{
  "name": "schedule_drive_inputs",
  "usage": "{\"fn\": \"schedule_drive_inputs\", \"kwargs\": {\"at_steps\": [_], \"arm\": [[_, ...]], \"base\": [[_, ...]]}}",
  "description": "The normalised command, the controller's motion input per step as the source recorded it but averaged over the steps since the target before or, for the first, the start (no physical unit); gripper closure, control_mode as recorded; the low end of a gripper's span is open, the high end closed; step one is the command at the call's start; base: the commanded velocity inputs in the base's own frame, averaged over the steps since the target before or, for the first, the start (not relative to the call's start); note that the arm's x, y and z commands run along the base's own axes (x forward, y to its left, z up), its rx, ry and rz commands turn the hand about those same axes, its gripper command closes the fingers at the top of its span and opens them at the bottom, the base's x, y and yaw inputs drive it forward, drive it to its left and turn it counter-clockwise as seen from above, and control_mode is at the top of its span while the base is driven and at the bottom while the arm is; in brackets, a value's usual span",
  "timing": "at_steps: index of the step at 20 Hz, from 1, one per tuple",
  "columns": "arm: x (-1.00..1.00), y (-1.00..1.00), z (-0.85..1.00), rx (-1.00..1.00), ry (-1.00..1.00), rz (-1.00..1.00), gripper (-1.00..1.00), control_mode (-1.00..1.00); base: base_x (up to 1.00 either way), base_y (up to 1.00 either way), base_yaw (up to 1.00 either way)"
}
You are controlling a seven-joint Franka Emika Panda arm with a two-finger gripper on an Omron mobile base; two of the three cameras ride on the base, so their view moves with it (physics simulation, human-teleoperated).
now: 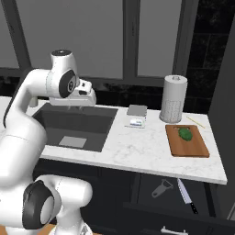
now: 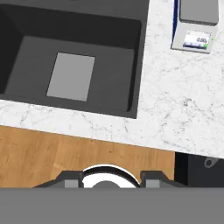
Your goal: Place the appropriate cutting tool for cutting the broccoli skin on the cutting board.
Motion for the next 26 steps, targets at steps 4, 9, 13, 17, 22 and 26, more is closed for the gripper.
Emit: {"fn": "schedule_drive_inputs", "kwargs": {"at_steps": [4,9,13,17,22,26], "arm": [[-0.29,-0.28,0.00,0.04,-0.04,0.00,-1.00,-1.00],[-0.81,-0.94,-0.24,0.12,-0.09,-0.10,-1.00,-1.00],[-0.43,-0.92,-0.39,0.02,0.07,-0.13,-1.00,-1.00],[-0.07,-0.96,-0.52,0.00,0.24,-0.07,-1.00,-1.00],[0.01,-0.71,-0.97,-0.01,0.24,0.00,-1.00,-1.00],[-0.10,-0.57,-1.00,0.02,0.06,0.00,-1.00,-1.00]], "base": [[0.00,0.00,0.00],[0.00,0.00,0.00],[0.00,0.00,0.00],[0.00,0.00,0.00],[0.00,0.00,0.00],[0.00,0.00,0.00]]}}
